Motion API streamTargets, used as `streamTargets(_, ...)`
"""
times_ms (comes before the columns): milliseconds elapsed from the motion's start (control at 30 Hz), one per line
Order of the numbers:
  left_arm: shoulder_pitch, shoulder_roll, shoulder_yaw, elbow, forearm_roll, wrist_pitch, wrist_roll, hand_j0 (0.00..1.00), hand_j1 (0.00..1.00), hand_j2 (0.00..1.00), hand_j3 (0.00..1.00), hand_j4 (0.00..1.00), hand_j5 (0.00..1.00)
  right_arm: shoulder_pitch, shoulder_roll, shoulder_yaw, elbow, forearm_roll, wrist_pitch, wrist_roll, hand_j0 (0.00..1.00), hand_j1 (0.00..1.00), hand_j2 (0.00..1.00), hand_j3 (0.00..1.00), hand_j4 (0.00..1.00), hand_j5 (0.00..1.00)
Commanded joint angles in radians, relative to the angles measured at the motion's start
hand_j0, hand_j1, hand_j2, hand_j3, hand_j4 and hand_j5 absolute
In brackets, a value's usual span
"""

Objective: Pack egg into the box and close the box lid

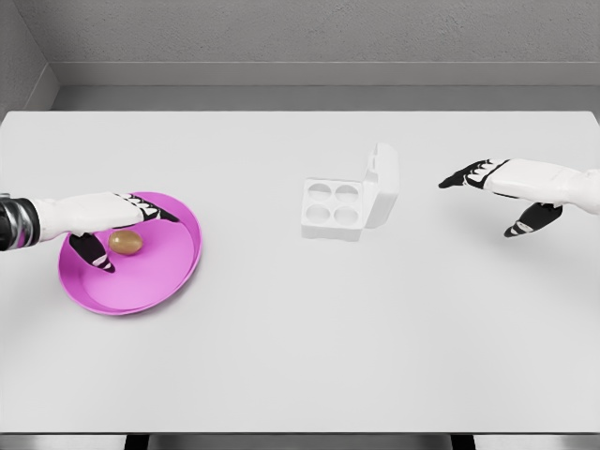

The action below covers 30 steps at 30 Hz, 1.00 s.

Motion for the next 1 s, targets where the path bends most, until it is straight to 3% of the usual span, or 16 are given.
streamTargets(0, 0.000, 0.003, 0.000, 0.002, 0.004, 0.001, 0.000, 1.00, 1.00, 1.00, 1.00, 1.00, 1.00, 0.000, -0.001, -0.003, 0.001, -0.008, 0.003, 0.000, 1.00, 1.00, 1.00, 1.00, 1.00, 1.00)
streamTargets(833, 0.014, 0.004, 0.003, 0.017, 0.006, 0.001, 0.000, 1.00, 1.00, 1.00, 1.00, 1.00, 1.00, -0.005, 0.040, 0.024, 0.051, -0.008, 0.003, -0.002, 1.00, 1.00, 1.00, 1.00, 1.00, 1.00)
streamTargets(967, 0.014, 0.004, 0.003, 0.017, 0.007, 0.003, 0.000, 0.91, 0.91, 0.91, 0.91, 0.91, 0.91, -0.012, 0.045, 0.023, 0.049, -0.008, 0.003, -0.003, 1.00, 1.00, 1.00, 1.00, 1.00, 1.00)
